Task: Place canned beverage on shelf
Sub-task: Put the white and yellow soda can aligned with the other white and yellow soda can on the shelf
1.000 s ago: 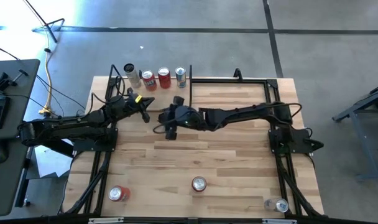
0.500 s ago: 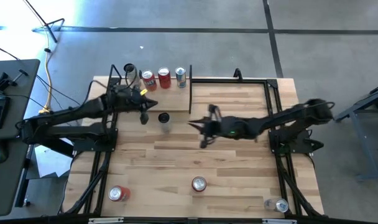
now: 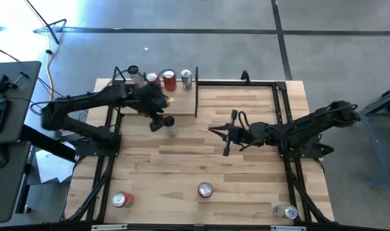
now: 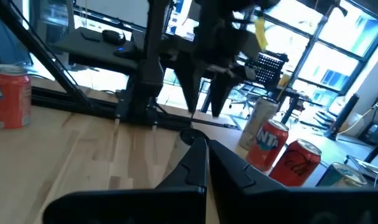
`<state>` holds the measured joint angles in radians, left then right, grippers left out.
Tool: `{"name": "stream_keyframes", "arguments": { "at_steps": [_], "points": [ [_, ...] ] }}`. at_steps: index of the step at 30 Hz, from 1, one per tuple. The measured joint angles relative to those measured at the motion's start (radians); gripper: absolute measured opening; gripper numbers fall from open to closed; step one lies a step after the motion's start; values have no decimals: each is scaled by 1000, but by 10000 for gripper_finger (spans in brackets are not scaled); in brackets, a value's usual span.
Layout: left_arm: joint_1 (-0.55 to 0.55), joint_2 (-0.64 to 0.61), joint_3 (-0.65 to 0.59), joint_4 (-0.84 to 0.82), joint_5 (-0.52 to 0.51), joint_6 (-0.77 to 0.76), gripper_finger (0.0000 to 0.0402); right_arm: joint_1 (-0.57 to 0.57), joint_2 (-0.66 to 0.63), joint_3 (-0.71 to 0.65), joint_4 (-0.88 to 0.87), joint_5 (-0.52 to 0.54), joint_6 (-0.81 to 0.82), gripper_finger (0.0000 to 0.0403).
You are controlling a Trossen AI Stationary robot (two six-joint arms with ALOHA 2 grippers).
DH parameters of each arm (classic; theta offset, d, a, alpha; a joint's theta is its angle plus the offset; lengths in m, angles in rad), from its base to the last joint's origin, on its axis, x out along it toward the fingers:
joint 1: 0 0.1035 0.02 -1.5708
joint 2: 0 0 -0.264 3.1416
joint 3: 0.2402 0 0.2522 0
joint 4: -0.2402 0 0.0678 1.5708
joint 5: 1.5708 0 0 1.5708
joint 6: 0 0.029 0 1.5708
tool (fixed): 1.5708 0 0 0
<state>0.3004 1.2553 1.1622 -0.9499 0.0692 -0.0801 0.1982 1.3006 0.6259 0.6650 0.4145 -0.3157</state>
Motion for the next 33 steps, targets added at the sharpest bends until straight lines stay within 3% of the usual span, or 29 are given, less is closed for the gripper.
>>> {"name": "stream_keyframes", "arguments": {
  "at_steps": [4, 8, 17, 33],
  "points": [
    [-36, 138, 104, -104, -16, -5, 310, 2, 0, 6, -15, -3, 1, 0],
    [-55, 222, 174, -144, -105, 23, 337, 2, 0, 6, -22, -3, 2, 0],
    [-55, 298, 206, -170, -77, 28, 343, 1, 1, 7, -34, -2, 3, 0],
    [-53, 295, 258, -211, -92, 26, 343, 1, 1, 7, -33, -2, 1, 0]
  ]
}}
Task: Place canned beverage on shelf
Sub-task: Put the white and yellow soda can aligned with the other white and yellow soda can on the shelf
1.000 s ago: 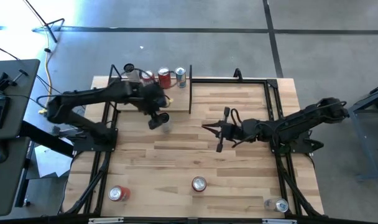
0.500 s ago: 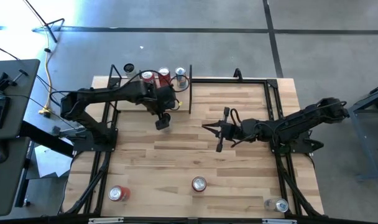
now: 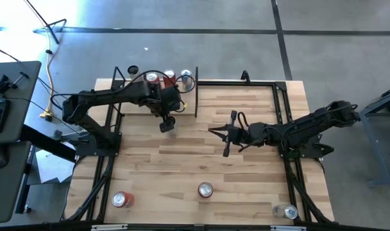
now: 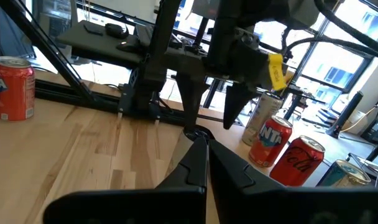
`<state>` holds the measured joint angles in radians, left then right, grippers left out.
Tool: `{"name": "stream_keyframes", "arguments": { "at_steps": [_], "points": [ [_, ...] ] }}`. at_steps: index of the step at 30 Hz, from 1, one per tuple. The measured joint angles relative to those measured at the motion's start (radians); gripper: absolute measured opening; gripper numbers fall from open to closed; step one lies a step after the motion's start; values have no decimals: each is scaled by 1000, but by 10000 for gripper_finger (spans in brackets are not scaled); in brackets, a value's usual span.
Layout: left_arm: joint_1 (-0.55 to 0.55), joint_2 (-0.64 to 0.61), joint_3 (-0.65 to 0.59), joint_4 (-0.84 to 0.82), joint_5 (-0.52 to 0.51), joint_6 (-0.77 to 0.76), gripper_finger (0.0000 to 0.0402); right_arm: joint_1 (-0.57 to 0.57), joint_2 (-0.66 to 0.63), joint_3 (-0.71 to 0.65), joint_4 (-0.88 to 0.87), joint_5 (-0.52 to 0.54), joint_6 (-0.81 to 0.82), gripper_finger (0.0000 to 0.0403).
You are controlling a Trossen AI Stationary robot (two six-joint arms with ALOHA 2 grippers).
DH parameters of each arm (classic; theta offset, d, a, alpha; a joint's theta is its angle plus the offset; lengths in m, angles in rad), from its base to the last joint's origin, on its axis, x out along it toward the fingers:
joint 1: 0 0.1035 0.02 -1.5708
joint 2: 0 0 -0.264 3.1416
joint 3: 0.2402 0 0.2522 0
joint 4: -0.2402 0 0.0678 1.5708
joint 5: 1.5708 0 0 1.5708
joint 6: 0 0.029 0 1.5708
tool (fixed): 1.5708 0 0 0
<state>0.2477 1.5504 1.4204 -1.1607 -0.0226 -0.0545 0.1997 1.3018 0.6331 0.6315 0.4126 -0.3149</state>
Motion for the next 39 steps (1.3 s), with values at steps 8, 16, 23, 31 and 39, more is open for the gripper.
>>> {"name": "stream_keyframes", "arguments": {
  "at_steps": [8, 16, 23, 31, 39],
  "points": [
    [17, 9, -3, -21, 47, -48, 343, 0, 0, 1, 0, 0, 0, 0],
    [28, 8, -2, -1, 63, -53, 343, 0, 1, 1, -1, 0, 0, 0],
    [28, 8, -2, 0, 58, -53, 343, 0, 1, 1, -3, 0, 0, 0],
    [17, 8, -2, 0, 40, -30, 343, 0, 1, 1, -5, 0, 0, 0],
    [13, 7, -47, 30, 42, -22, 343, 0, 1, 1, -7, 0, 0, 0]
  ]
}}
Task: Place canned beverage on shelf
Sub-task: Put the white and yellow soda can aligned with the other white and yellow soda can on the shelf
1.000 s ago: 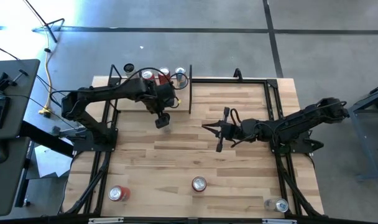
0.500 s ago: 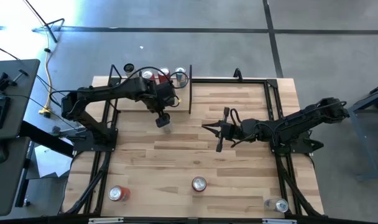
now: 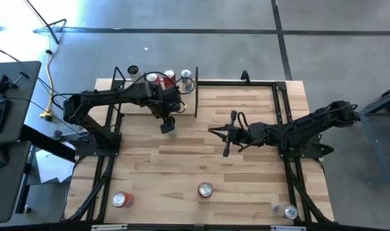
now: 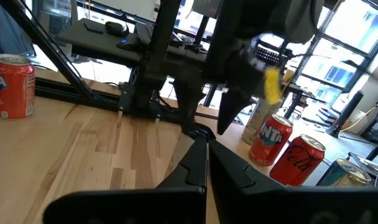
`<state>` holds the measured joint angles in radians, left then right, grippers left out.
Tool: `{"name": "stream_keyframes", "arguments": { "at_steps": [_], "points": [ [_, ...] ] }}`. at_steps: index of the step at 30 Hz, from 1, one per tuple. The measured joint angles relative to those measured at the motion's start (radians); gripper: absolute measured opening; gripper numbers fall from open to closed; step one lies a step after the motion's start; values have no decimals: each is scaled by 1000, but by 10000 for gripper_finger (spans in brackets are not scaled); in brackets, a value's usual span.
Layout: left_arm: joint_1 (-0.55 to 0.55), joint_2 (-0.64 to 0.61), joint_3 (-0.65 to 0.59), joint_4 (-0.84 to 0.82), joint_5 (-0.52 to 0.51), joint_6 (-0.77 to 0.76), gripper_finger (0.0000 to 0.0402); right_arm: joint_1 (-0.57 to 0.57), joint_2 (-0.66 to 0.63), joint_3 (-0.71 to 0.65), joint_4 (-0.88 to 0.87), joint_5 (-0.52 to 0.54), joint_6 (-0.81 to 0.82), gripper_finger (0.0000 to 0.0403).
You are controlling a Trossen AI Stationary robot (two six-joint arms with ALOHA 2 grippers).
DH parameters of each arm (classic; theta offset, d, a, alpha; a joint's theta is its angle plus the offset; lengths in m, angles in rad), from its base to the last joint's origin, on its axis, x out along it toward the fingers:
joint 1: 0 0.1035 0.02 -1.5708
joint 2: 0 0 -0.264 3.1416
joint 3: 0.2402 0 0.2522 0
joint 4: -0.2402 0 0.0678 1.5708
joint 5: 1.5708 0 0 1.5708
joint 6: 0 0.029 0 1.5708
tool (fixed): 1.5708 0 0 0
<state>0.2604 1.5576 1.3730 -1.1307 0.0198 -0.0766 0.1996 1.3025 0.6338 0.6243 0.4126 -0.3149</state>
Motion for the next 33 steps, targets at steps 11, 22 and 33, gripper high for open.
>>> {"name": "stream_keyframes", "arguments": {
  "at_steps": [11, 22, 33],
  "points": [
    [1, 1, -23, 30, -26, 21, 341, 0, 0, 0, 0, 0, 0, 0],
    [2, 22, -24, 46, -32, 29, 322, 0, 0, 0, -5, 0, 1, 0],
    [2, 91, -24, 6, -83, 71, 297, 0, 0, 0, -18, 0, 2, 0]
  ]
}}
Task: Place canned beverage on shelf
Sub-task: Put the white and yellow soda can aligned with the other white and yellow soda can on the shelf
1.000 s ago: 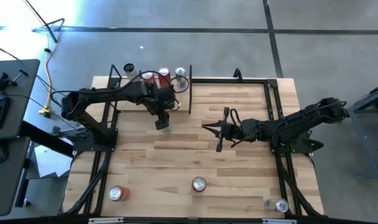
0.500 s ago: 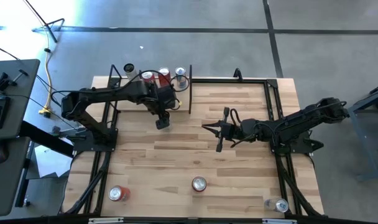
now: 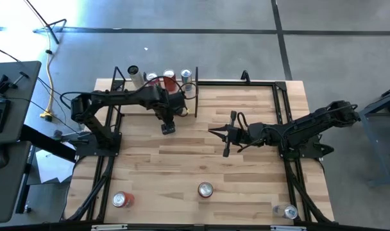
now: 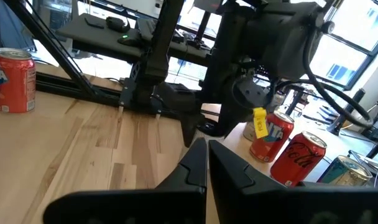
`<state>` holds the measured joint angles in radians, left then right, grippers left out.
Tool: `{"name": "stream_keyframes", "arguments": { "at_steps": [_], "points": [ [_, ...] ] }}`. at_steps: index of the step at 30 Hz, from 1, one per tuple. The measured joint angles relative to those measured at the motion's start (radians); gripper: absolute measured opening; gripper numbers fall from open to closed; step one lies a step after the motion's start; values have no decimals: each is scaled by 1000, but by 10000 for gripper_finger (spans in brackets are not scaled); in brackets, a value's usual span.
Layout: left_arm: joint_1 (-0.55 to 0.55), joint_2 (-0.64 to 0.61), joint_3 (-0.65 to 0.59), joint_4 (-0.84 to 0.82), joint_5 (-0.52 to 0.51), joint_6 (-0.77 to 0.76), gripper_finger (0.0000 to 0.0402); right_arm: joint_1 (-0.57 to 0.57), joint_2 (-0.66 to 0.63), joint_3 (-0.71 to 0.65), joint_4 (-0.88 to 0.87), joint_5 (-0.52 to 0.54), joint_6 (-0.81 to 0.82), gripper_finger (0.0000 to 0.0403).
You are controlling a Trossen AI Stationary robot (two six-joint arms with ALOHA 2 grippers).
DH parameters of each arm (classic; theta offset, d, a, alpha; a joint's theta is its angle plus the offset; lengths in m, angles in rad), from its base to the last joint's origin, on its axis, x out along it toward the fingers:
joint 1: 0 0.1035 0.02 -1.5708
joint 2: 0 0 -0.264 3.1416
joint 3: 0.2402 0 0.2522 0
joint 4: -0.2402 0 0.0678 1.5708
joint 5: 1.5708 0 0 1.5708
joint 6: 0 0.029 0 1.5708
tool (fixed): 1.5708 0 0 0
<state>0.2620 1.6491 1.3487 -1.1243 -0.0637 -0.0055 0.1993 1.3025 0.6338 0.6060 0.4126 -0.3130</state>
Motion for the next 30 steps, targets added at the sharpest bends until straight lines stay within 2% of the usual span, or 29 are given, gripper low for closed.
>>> {"name": "stream_keyframes", "arguments": {
  "at_steps": [6, 15, 21, 26, 30],
  "points": [
    [26, -63, -2, -148, -42, 15, 238, 0, 0, 0, -5, 0, 1, 0],
    [110, -248, -1, -225, -115, 10, 238, 0, 0, 0, -12, 0, 9, 0],
    [259, -302, 0, -287, -190, 12, 238, 0, 0, 0, -12, 0, 9, 0],
    [394, -302, 0, -294, -181, 84, 238, 0, 0, 0, -12, 0, 9, 0],
    [485, -301, 0, -295, -121, 115, 238, 0, 0, 0, -15, 0, 9, 0]
  ]
}}
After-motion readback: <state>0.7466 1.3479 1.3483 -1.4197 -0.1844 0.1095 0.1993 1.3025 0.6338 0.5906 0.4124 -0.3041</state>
